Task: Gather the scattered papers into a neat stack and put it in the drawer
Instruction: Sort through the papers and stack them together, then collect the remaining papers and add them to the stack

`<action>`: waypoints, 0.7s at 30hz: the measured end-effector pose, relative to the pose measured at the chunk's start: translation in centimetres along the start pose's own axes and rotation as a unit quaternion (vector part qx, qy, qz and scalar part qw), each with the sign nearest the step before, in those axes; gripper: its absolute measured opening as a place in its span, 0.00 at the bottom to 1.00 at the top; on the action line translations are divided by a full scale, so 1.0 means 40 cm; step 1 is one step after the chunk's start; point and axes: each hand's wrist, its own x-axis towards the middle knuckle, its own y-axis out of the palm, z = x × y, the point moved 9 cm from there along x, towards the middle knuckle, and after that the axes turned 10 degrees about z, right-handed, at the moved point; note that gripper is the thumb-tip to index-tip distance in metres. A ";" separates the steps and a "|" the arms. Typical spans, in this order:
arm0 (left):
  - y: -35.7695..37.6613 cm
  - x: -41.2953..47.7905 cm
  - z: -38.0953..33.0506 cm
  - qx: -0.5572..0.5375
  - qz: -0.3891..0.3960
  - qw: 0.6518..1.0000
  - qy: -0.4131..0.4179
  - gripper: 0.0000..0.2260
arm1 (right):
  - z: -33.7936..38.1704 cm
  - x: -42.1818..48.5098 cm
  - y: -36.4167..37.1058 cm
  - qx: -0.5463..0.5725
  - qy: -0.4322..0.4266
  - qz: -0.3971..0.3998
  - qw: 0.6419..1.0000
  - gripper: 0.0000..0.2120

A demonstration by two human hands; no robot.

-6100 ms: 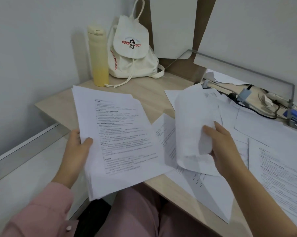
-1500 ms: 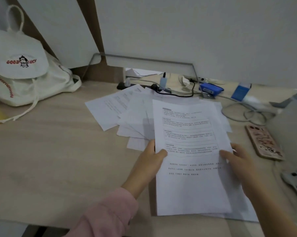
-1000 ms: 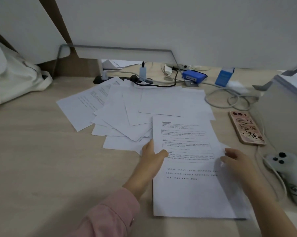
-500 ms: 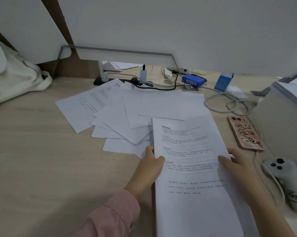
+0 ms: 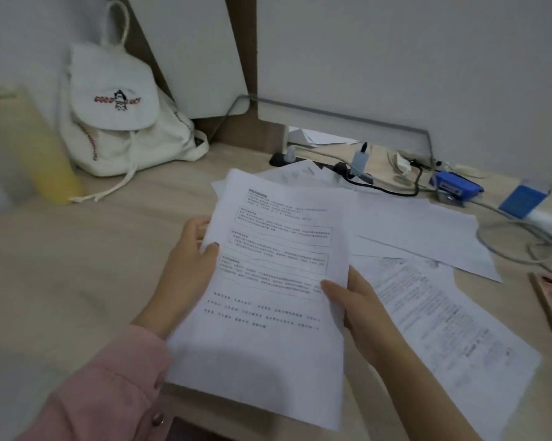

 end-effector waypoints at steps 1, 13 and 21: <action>-0.046 -0.005 0.008 0.050 -0.023 0.998 0.013 0.17 | -0.004 0.028 0.047 0.010 -0.001 0.010 1.000 0.19; -0.071 -0.146 0.228 0.441 0.033 0.897 -0.007 0.29 | -0.121 0.216 0.417 0.093 0.056 0.084 0.991 0.18; -0.122 -0.099 0.290 0.483 0.035 0.874 -0.032 0.28 | -0.057 0.231 0.252 -0.085 0.047 0.013 0.995 0.12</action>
